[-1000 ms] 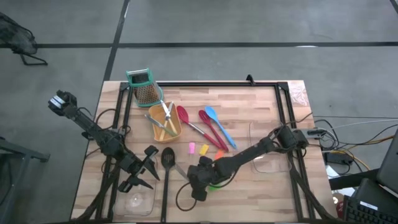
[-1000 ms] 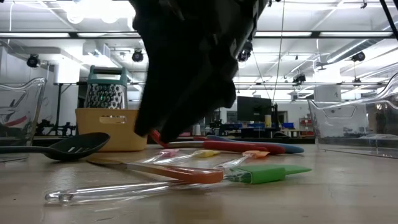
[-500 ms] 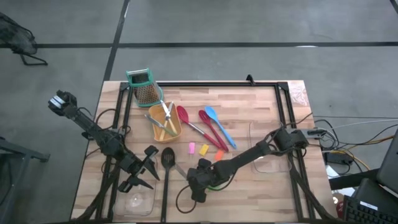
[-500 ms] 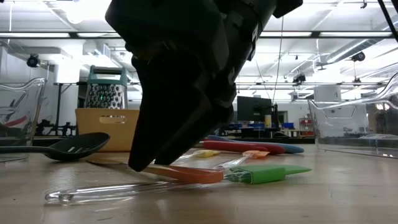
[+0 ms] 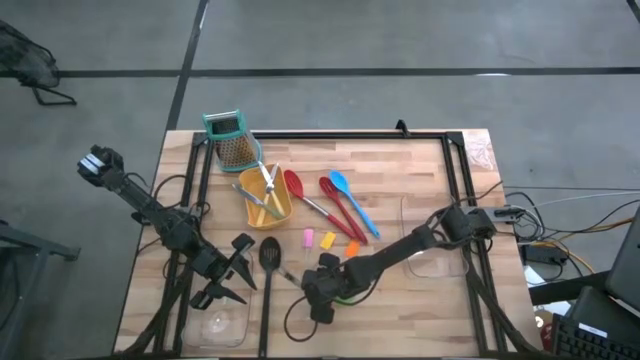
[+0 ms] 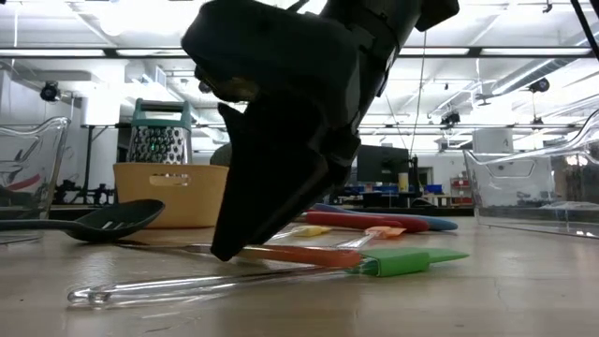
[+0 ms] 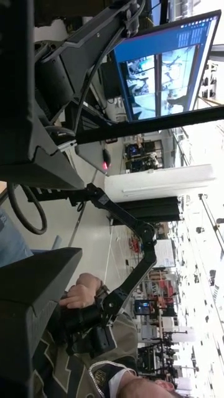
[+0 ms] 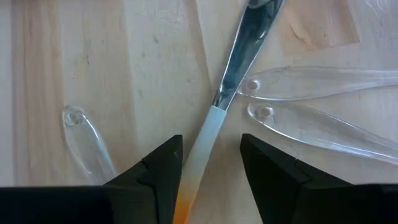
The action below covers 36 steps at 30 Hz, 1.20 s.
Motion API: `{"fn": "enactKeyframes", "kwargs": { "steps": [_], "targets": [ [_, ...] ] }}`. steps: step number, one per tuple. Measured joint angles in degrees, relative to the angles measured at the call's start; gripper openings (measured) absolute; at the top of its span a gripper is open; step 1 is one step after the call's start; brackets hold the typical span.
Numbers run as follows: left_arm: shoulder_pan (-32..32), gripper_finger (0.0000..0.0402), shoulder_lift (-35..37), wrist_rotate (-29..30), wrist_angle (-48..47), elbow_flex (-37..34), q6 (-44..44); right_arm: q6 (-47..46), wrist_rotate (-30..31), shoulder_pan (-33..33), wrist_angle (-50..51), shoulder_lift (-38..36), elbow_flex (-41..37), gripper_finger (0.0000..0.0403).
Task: Pick & Place Kitchen Items
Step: Put the orange knife into the yellow bin
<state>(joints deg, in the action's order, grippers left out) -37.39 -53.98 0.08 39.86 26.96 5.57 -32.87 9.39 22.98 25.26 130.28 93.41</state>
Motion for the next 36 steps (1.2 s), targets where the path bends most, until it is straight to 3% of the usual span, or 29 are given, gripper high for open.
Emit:
{"fn": "enactKeyframes", "kwargs": {
  "steps": [17,36],
  "targets": [
    [0.0,0.0170,0.0,0.0,-0.1,0.0,0.0,1.9,-0.4,-1.1,5.7,0.1,2.7,0.0025],
    [0.0,0.0170,0.0,0.0,-0.1,0.0,0.0,3.1,4.3,-1.0,20.2,0.0,12.2,0.0027]
  ]
}}
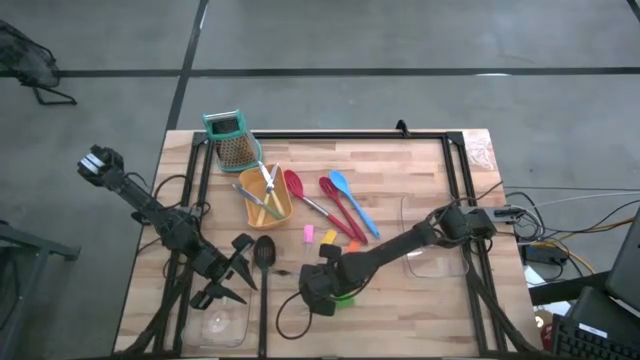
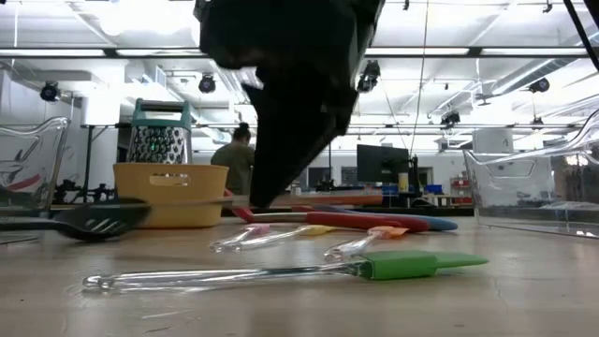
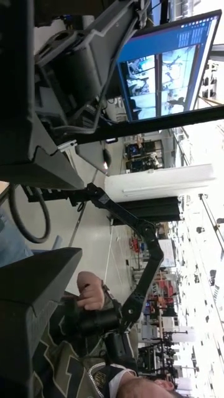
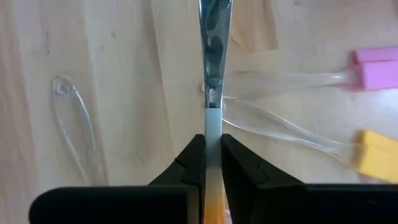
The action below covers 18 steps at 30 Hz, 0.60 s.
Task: Pick & Place Kitchen Items
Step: Put the orange knife into the yellow bin
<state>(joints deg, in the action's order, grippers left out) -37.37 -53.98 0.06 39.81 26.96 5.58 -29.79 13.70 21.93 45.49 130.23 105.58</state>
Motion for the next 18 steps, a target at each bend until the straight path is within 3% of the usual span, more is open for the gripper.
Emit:
{"fn": "enactKeyframes", "kwargs": {
  "steps": [7,18],
  "targets": [
    [0.0,0.0170,0.0,0.0,0.0,0.0,0.0,0.0,7.1,-0.1,11.1,-0.1,6.4,0.0028],
    [0.0,0.0170,0.0,0.0,0.0,0.0,-0.5,2.4,15.3,-7.2,11.4,-0.3,12.0,0.0028]
  ]
}}
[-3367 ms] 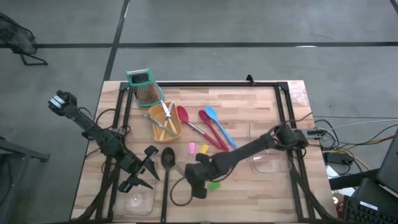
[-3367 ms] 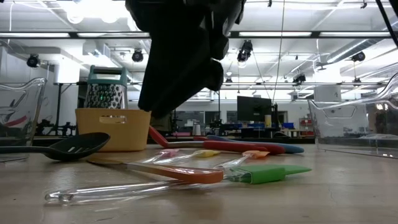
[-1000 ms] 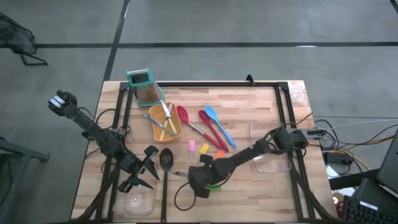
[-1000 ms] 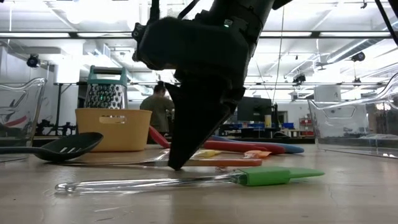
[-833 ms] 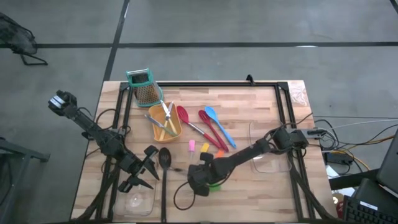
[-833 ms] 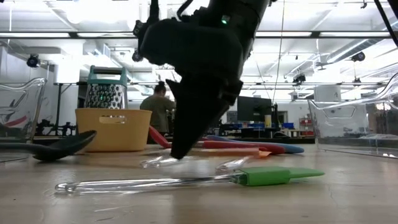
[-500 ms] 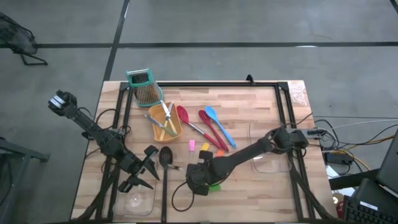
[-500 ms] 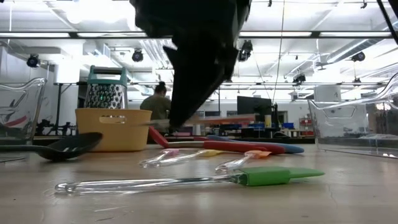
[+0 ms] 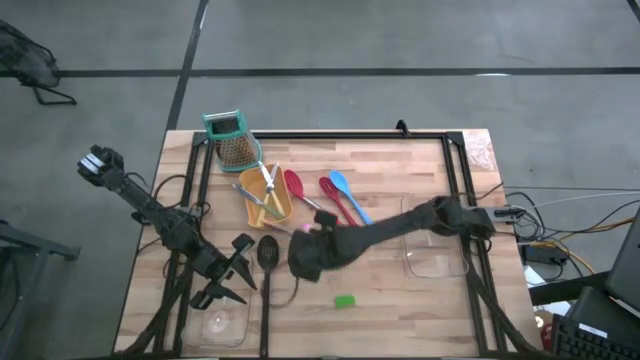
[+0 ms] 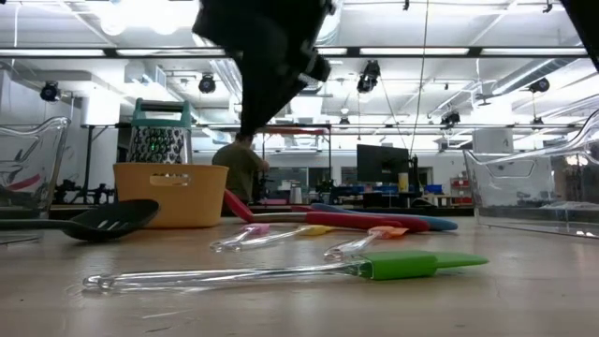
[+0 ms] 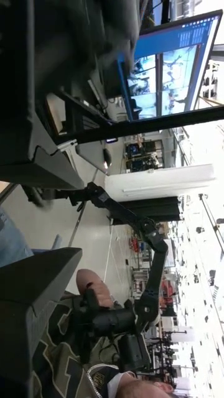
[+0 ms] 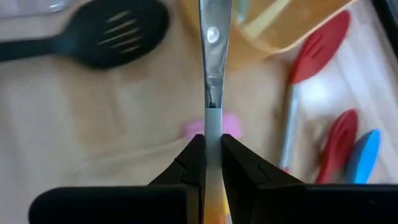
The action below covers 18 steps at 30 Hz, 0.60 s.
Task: Pick & Place Kitchen Items
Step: Put the orange knife into the yellow bin
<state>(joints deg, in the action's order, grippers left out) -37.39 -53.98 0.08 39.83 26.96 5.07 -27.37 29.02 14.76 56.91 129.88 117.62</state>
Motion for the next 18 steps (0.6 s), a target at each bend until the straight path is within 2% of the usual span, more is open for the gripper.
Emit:
{"fn": "enactKeyframes", "kwargs": {
  "steps": [4,11,18],
  "targets": [
    [0.0,0.0170,0.0,0.0,0.0,0.0,-0.7,2.9,-2.5,-4.9,-3.9,0.0,0.1,0.0029],
    [0.0,0.0170,0.0,0.0,-0.1,0.0,-0.7,8.3,-17.1,-12.7,-18.2,0.0,0.1,0.0029],
    [0.0,0.0170,0.0,0.0,-0.1,0.0,-0.8,4.8,-21.2,-19.7,-25.3,0.3,0.0,0.0029]
  ]
}}
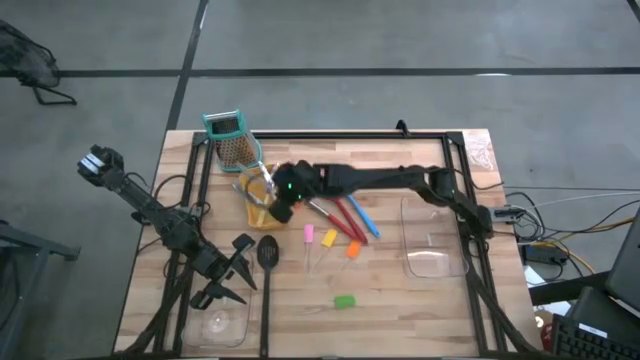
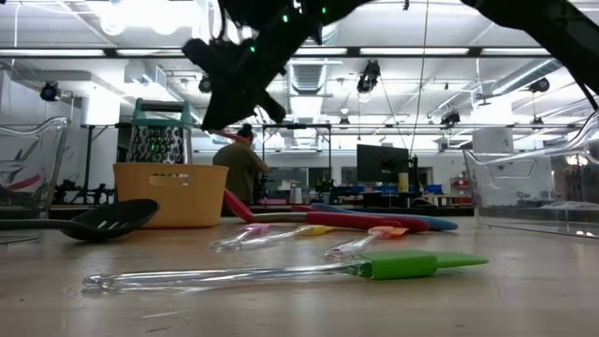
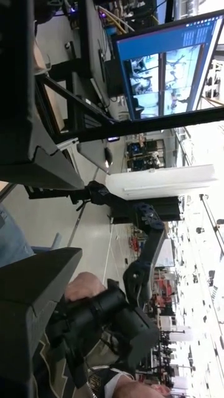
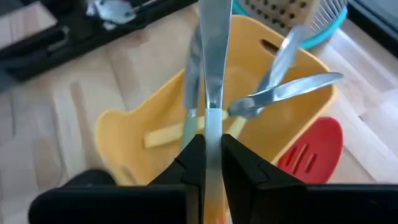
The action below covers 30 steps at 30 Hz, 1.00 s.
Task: Pick & Place Kitchen Items
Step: Put the orange knife into the yellow bin
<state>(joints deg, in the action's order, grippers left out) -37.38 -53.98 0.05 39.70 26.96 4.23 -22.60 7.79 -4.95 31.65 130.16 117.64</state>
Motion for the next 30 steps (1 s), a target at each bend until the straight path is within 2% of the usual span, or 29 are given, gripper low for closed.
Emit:
{"fn": "enactKeyframes", "kwargs": {
  "steps": [8,15,26,30],
  "targets": [
    [0.0,0.0170,0.0,0.0,0.0,0.0,0.0,-6.1,-7.0,-4.0,-5.7,0.6,-1.1,0.0029],
    [0.0,0.0170,0.0,0.0,0.1,0.0,-0.6,-7.0,-7.9,-3.9,-13.7,4.3,-1.2,0.0029],
    [0.0,0.0170,0.0,0.0,-0.5,0.0,-1.5,-7.4,-7.7,-4.3,-14.4,6.6,-1.6,0.0030],
    [0.0,0.0170,0.0,0.0,-0.5,0.0,-1.5,-7.3,-7.7,-4.3,-14.6,6.6,-2.4,0.0043]
  ]
}}
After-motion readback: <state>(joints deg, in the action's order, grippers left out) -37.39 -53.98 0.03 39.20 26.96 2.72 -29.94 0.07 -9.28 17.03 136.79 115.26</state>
